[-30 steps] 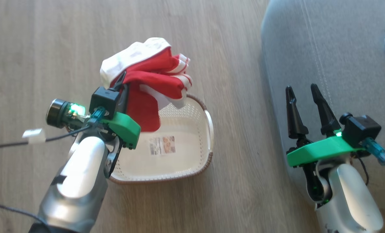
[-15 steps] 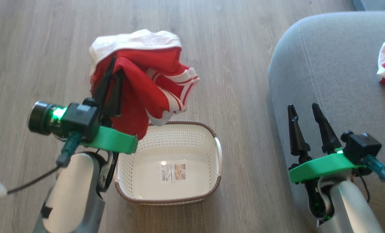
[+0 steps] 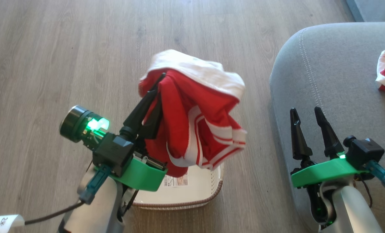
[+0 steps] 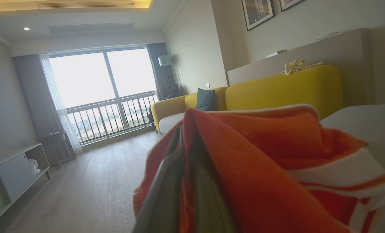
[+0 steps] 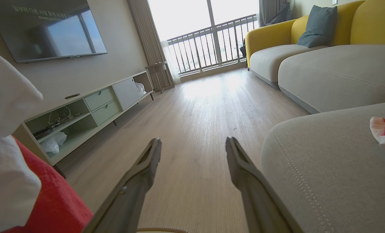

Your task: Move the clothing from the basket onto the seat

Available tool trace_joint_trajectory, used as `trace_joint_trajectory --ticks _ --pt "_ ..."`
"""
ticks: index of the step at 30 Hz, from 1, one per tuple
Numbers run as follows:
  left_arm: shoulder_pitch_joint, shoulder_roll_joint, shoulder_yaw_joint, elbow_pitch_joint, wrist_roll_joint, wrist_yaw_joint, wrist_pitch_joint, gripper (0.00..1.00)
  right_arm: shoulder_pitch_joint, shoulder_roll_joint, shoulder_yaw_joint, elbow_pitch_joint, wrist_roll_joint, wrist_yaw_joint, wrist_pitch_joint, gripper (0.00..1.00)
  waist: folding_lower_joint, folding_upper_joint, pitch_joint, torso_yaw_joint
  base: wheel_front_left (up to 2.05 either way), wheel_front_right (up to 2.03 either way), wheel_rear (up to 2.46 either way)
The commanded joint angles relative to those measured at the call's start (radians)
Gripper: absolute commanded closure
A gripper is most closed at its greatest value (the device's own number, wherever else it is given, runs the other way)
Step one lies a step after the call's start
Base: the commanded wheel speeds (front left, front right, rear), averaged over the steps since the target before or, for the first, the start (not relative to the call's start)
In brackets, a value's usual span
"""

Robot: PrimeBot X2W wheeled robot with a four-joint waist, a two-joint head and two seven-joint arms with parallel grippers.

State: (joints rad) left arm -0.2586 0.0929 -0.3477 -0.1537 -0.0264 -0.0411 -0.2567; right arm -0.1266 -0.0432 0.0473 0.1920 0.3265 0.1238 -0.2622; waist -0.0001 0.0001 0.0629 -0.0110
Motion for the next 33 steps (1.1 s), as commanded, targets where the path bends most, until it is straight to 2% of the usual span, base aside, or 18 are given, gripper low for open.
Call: trace_joint_trajectory --ticks 1,9,14,20,33 --pt "-0.023 -0.007 0.026 -0.039 0.0 -0.002 -0.005 1.0 -0.006 -0.007 0.021 -0.04 -0.004 0.007 0.0 0.0 0.0001 -0.0001 0.005 0.001 0.0 0.0 0.0" --pt "-0.004 -0.024 -0.007 -0.062 -0.014 -0.024 -0.005 1.0 0.004 -0.007 0.012 -0.052 -0.001 0.007 0.0 0.0 0.0001 -0.0001 0.013 0.014 0.0 0.0 0.0" --pt "-0.01 -0.03 -0.04 -0.14 -0.011 -0.048 -0.005 1.0 0.002 -0.007 0.012 -0.051 -0.002 0.007 0.0 0.0 0.0001 -0.0001 0.014 0.018 0.0 0.0 0.0" --pt "-0.025 -0.036 -0.044 -0.227 -0.014 -0.055 -0.005 1.0 -0.001 -0.007 0.014 -0.05 -0.002 0.007 0.0 0.0 0.0001 -0.0001 0.02 0.024 0.0 0.0 0.0" --pt "0.015 -0.041 -0.057 -0.131 -0.047 -0.076 -0.005 1.0 -0.002 -0.007 0.028 -0.047 0.001 0.007 0.0 0.0 0.0001 -0.0001 0.018 0.015 0.0 0.0 0.0"
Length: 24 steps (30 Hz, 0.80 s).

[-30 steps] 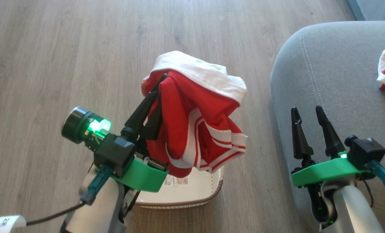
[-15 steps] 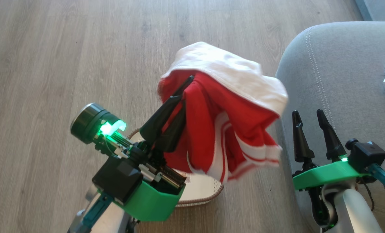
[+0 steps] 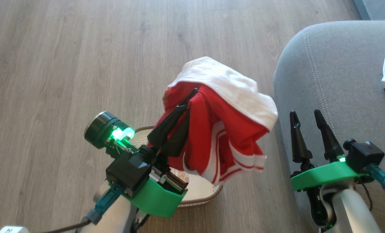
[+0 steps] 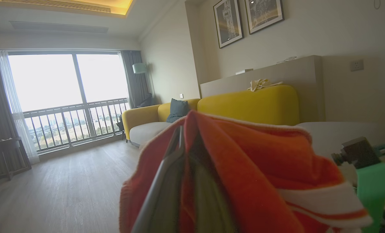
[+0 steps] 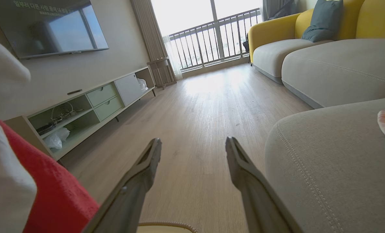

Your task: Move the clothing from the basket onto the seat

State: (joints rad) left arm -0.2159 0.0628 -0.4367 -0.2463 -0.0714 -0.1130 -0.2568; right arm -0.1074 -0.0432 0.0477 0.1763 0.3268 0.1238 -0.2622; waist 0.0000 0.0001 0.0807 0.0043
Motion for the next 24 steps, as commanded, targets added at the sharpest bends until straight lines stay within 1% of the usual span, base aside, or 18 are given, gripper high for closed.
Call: trace_joint_trajectory --ticks 1,9,12,14,19,20,24 --pt "-0.027 -0.011 0.033 -0.036 -0.002 -0.006 -0.005 1.0 -0.022 -0.007 0.029 -0.032 0.001 0.007 0.0 0.0 0.0 -0.0001 0.001 -0.001 0.0 0.0 0.0" --pt "-0.03 -0.012 0.047 -0.03 -0.003 -0.011 -0.005 1.0 -0.022 -0.007 0.042 -0.038 -0.003 0.007 0.0 0.0 0.0 -0.0001 -0.001 -0.007 0.0 0.0 0.0" --pt "-0.025 -0.012 0.05 -0.029 -0.006 -0.011 -0.005 1.0 -0.017 -0.012 0.08 -0.055 -0.007 0.007 0.0 0.0 0.0 -0.0001 -0.005 -0.008 0.0 0.0 0.0" --pt "-0.021 -0.012 0.057 -0.026 -0.006 -0.011 -0.005 1.0 -0.014 -0.035 0.126 -0.074 0.002 0.007 0.0 0.0 0.0 -0.0001 -0.008 -0.01 0.0 0.0 0.0" --pt "-0.021 -0.012 0.084 -0.012 -0.002 -0.011 -0.005 1.0 -0.011 -0.123 0.256 -0.137 0.024 0.007 0.0 0.0 0.0 -0.0001 -0.007 -0.016 0.0 0.0 0.0" --pt "-0.021 -0.012 0.084 -0.012 -0.002 -0.011 -0.005 1.0 -0.011 -0.123 0.256 -0.137 0.024 0.007 0.0 0.0 0.0 -0.0001 -0.007 -0.016 0.0 0.0 0.0" --pt "-0.024 -0.012 0.105 0.0 0.003 -0.012 -0.005 1.0 -0.021 -0.208 0.388 -0.203 0.057 0.007 0.0 0.0 0.0 -0.0001 -0.003 -0.02 0.0 0.0 0.0"
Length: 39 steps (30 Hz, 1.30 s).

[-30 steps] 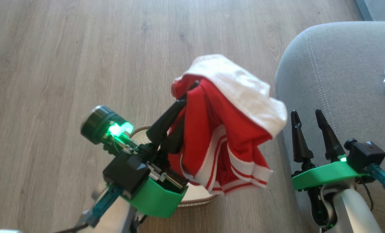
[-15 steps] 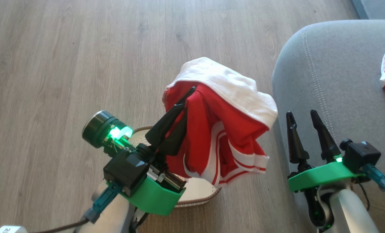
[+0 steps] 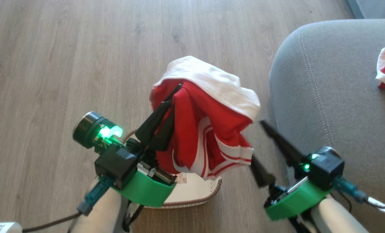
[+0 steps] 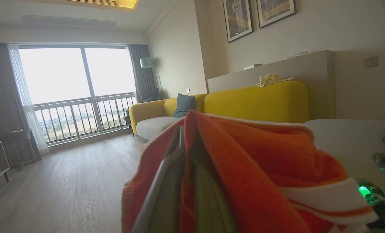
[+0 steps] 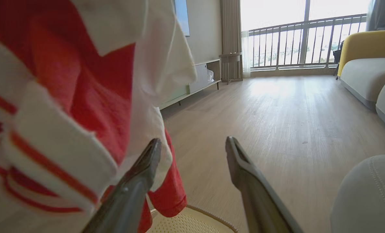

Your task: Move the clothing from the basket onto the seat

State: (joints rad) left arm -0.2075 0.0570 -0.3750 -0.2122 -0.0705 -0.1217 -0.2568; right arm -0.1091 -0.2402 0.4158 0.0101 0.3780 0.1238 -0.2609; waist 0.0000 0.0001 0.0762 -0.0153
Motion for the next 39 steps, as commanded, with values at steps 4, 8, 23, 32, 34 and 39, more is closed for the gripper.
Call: trace_joint_trajectory --ticks 4,8,23,32,34,39 --pt "-0.036 -0.007 0.055 -0.022 0.005 -0.004 -0.005 1.0 -0.026 -0.098 0.146 -0.107 0.039 0.007 -0.001 0.0 0.0 -0.0001 0.006 -0.001 0.0 0.0 0.0" --pt "-0.037 -0.007 0.06 -0.019 0.01 -0.005 -0.005 1.0 -0.037 -0.163 0.231 -0.167 0.047 0.007 -0.001 0.0 0.0 -0.0001 0.011 -0.004 0.0 0.0 0.0" --pt "-0.06 -0.007 -0.027 -0.04 0.02 -0.008 -0.005 1.0 -0.096 -0.124 0.265 -0.142 -0.012 0.007 -0.001 0.0 0.0 -0.0001 0.02 0.013 0.0 0.0 0.0" --pt "-0.062 -0.007 -0.077 -0.063 -0.016 -0.009 -0.005 1.0 -0.097 -0.126 0.246 -0.051 -0.102 0.007 -0.001 0.0 0.0 -0.0001 0.002 0.043 0.0 0.0 0.0" --pt "-0.064 -0.007 -0.072 -0.064 -0.015 -0.009 -0.005 1.0 -0.09 -0.136 0.238 -0.04 -0.116 0.007 -0.001 0.0 0.0 -0.0001 0.001 0.045 0.0 0.0 0.0" --pt "-0.067 -0.007 -0.055 -0.077 -0.022 -0.009 -0.005 1.0 -0.078 -0.149 0.221 -0.034 -0.165 0.007 -0.001 0.0 0.0 -0.0001 0.0 0.044 0.0 0.0 0.0"
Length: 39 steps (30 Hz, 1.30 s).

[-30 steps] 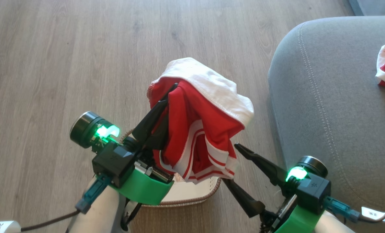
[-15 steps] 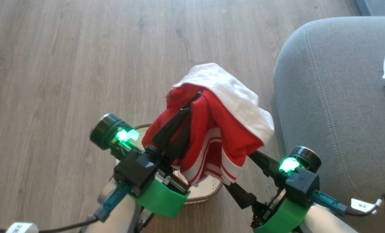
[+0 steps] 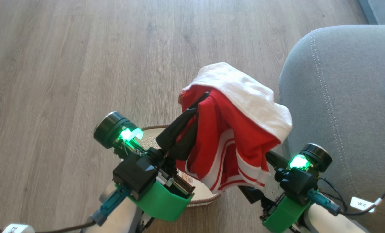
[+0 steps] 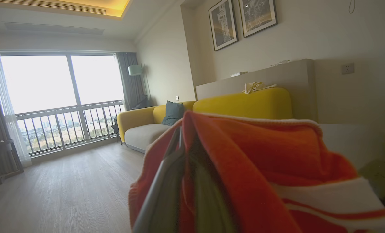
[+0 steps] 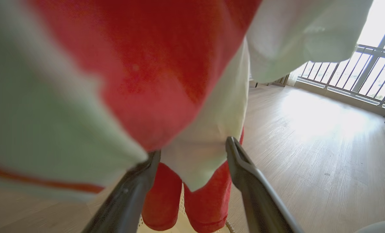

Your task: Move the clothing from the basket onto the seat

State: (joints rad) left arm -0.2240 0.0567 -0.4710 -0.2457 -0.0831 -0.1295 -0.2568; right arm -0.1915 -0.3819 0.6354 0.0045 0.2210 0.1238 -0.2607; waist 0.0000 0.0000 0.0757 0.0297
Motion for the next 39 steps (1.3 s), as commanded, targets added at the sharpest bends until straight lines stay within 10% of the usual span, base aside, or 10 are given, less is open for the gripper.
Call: trace_joint_trajectory --ticks 1,13,29,30,31,32,39 --pt "-0.051 -0.006 0.041 -0.044 -0.009 -0.001 -0.005 1.0 0.004 -0.007 0.001 -0.028 -0.008 0.007 -0.001 0.0 0.0 0.0 0.0 -0.001 0.0 0.0 0.0" --pt "-0.07 -0.006 -0.021 -0.048 -0.019 -0.001 -0.005 1.0 -0.063 0.041 0.08 -0.083 -0.125 0.007 -0.001 0.0 0.0 0.0 0.017 0.003 0.0 0.0 0.0" --pt "-0.067 -0.006 -0.096 -0.035 -0.035 -0.001 -0.005 1.0 -0.067 0.197 -0.073 -0.043 -0.196 0.007 -0.001 0.0 0.0 0.0 0.001 0.048 0.0 0.0 0.0" --pt "-0.066 -0.006 -0.097 -0.034 -0.036 -0.001 -0.005 1.0 -0.065 0.203 -0.078 -0.038 -0.192 0.007 -0.001 0.09 0.0 0.0 0.0 0.051 0.0 0.0 0.0" --pt "-0.064 -0.006 -0.099 -0.034 -0.037 -0.001 -0.005 1.0 -0.063 0.21 -0.084 -0.033 -0.186 0.007 -0.001 0.76 0.0 0.0 -0.002 0.053 0.0 0.0 0.0" --pt "-0.063 -0.006 -0.099 -0.035 -0.037 -0.001 -0.005 1.0 -0.063 0.215 -0.089 -0.027 -0.179 0.007 -0.001 1.0 0.0 0.0 -0.002 0.054 0.0 0.0 0.0" --pt "-0.058 -0.006 -0.1 -0.036 -0.036 -0.001 -0.005 1.0 -0.06 0.249 -0.15 -0.013 -0.156 0.007 -0.001 1.0 0.0 0.0 0.001 0.061 0.0 0.0 0.0"
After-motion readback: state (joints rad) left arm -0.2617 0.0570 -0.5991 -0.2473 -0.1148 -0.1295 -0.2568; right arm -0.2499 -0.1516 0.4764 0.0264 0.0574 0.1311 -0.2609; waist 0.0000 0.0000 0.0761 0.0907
